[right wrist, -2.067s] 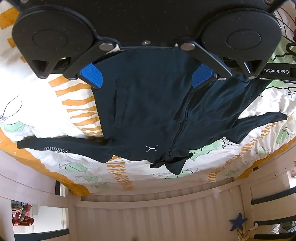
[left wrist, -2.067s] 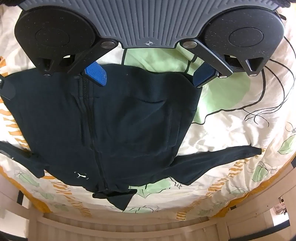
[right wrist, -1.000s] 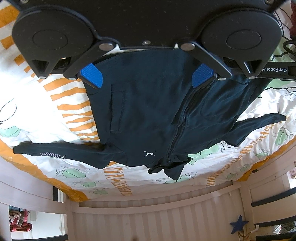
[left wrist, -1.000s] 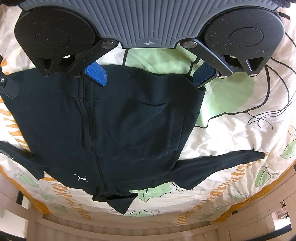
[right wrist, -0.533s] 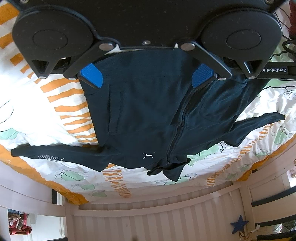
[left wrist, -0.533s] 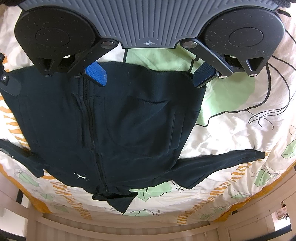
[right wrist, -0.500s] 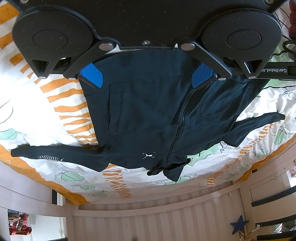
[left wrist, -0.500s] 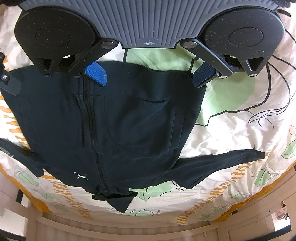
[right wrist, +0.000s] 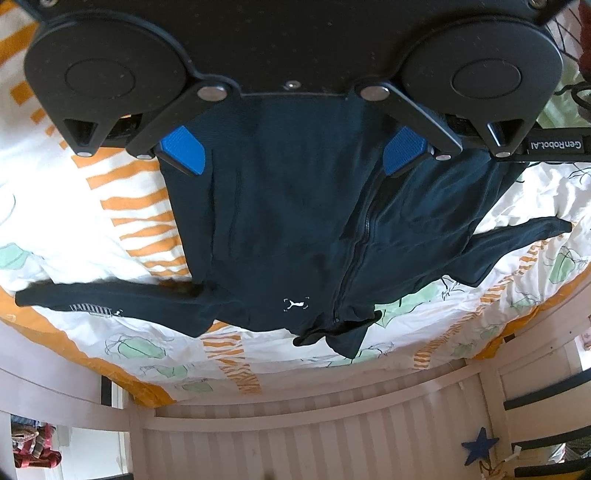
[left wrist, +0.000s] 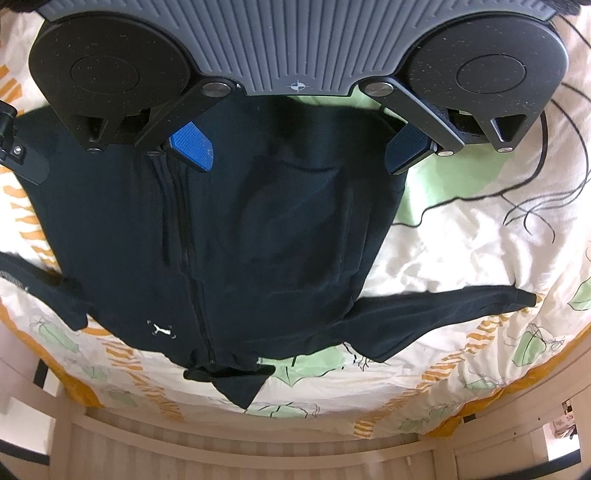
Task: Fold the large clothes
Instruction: 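Reach the left tool to a hoodie sleeve cuff and close on it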
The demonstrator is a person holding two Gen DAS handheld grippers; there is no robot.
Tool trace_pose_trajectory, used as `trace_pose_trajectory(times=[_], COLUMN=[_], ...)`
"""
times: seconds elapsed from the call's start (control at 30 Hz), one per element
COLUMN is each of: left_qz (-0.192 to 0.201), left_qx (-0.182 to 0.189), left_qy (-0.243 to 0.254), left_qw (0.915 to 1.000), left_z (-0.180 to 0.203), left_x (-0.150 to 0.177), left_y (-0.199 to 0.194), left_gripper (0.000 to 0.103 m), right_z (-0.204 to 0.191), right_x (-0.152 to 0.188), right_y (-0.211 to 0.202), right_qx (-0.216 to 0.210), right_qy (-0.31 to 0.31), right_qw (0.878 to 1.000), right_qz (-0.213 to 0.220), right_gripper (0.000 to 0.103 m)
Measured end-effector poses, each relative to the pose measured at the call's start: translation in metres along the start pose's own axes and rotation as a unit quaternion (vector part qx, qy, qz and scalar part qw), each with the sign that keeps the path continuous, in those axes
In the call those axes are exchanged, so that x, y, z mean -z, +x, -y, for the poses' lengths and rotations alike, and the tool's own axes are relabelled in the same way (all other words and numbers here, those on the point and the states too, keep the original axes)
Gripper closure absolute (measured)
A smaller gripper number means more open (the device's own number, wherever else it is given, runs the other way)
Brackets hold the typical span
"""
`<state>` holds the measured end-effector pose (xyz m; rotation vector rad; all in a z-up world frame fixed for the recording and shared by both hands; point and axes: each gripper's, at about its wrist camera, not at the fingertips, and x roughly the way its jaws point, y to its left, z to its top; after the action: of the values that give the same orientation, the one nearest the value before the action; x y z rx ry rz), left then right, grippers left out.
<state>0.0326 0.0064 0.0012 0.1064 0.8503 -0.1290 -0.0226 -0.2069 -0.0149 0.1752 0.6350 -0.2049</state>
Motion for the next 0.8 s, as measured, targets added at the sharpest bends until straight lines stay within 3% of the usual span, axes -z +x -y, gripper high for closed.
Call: trace_pose_trajectory(times=[0.23,0.57,0.8], left_qz=[0.024,0.079,0.081], left_qx=[0.014,0.093,0.028], left_qy=[-0.011,-0.073,-0.055], left_qw=[0.9995,0.9898,0.9948], left_z=[-0.013,-0.056,-0.090], left_x=[-0.021,-0.061,-0.100], left_y=[0.006,0.036,0.078], left_gripper=[0.002,0.001,0.001], right_z=[-0.008,-0.020,-0.028], right_x=[-0.017,-0.046,-0.064], right_y=[0.013,0.048,0.085], right_qx=[-0.005,-0.032,-0.065], right_qy=[-0.014,-0.026,-0.032], right_qw=[1.000,0.999,0.997], right_qz=[0.012,0.006,-0.019], right_gripper=[0.001,0.001,0.001])
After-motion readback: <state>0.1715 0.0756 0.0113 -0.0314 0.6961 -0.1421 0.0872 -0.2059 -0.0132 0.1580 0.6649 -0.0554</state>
